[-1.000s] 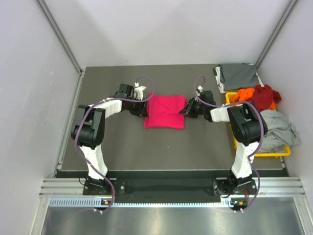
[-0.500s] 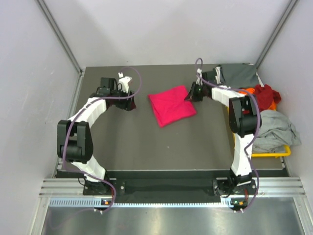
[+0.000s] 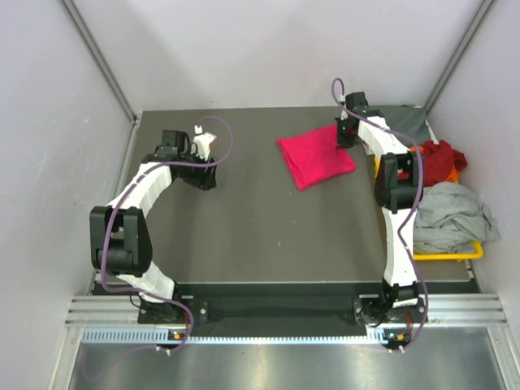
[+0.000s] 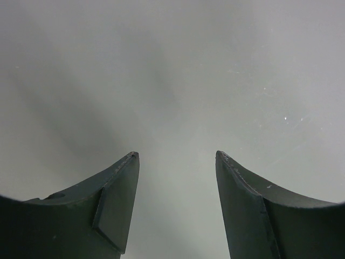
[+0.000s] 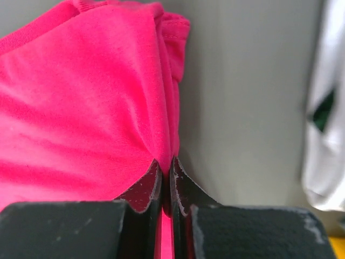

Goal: Fold and stack the t-shirts

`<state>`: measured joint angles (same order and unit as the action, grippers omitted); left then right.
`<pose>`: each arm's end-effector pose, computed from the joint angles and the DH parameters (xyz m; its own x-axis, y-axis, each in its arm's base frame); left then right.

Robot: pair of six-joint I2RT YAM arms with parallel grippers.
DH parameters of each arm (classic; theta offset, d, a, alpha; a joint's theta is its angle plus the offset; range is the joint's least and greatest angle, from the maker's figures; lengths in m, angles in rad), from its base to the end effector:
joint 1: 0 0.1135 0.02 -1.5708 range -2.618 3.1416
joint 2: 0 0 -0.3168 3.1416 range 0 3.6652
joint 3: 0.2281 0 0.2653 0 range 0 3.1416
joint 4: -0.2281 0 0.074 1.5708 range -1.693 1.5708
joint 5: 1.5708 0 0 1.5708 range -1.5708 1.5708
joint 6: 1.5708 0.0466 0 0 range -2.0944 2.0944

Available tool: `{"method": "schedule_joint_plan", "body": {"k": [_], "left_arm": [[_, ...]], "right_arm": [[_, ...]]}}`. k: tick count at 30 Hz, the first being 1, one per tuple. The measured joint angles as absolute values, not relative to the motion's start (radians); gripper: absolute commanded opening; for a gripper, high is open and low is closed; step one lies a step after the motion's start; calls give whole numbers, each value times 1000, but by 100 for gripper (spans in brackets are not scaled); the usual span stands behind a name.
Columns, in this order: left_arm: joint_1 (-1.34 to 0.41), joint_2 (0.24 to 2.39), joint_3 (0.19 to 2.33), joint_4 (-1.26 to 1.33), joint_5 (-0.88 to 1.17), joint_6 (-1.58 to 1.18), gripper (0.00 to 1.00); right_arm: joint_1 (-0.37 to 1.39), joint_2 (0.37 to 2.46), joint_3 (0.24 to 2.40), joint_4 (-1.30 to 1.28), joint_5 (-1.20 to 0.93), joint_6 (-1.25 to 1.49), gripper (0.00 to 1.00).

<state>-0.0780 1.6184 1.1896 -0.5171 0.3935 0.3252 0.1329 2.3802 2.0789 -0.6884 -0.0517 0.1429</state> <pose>0.3610 -0.0461 0.2821 -0.6717 0.3485 -0.6537 0.5384 0.8357 -0.1078 0.5746 0.0793 0.2119 -0.8429 0.0308 -0.5372 -0.0408 0.9918 0.1209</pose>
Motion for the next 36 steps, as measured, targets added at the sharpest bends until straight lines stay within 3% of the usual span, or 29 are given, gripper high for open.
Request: {"method": "schedule_joint_plan", "body": {"k": [23, 36], "left_arm": [[-78, 1596, 1190, -533, 320, 354, 64], [-78, 1598, 1227, -532, 297, 355, 64]], "right_arm": [[108, 2358, 2215, -712, 351, -41, 0], [101, 2339, 2314, -693, 463, -109, 0]]}}
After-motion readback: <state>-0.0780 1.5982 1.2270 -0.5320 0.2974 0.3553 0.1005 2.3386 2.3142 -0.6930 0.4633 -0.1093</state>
